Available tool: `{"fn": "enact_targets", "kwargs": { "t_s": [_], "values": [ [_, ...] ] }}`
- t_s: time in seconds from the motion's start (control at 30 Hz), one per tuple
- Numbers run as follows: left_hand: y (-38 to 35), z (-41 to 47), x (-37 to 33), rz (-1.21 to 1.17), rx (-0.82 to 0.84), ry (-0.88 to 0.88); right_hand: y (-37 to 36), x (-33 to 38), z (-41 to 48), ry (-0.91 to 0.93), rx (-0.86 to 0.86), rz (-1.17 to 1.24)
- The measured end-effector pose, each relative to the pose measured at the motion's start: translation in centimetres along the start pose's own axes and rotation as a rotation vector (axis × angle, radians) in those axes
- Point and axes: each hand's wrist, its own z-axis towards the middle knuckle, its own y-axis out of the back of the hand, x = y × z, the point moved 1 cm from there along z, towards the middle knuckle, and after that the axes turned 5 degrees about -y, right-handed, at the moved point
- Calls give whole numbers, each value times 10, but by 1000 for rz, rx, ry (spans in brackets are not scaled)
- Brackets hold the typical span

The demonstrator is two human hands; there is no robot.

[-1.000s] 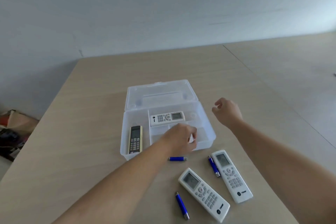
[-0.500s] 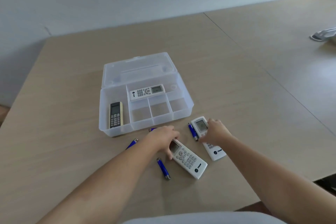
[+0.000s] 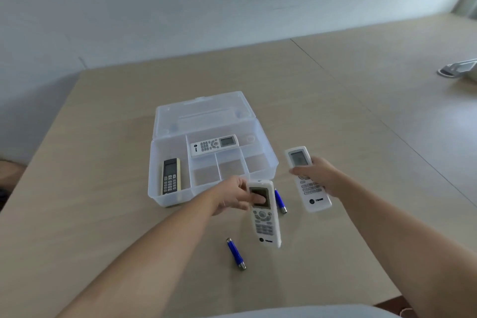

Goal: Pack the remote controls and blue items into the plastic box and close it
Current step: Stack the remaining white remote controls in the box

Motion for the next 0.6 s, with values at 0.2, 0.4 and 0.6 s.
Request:
{"fn": "enact_targets", "kwargs": {
  "t_s": [0.2,0.4,0.6],
  "values": [
    [39,-20,-27,-392,-196,5,-10,71,-2,126,14,27],
    [83,-45,-42,-181,-311,332,-30,119,12,184,-10,188],
    [133,-43,-48,134,-311,333,-58,138,41,100,-81,343]
  ]
}}
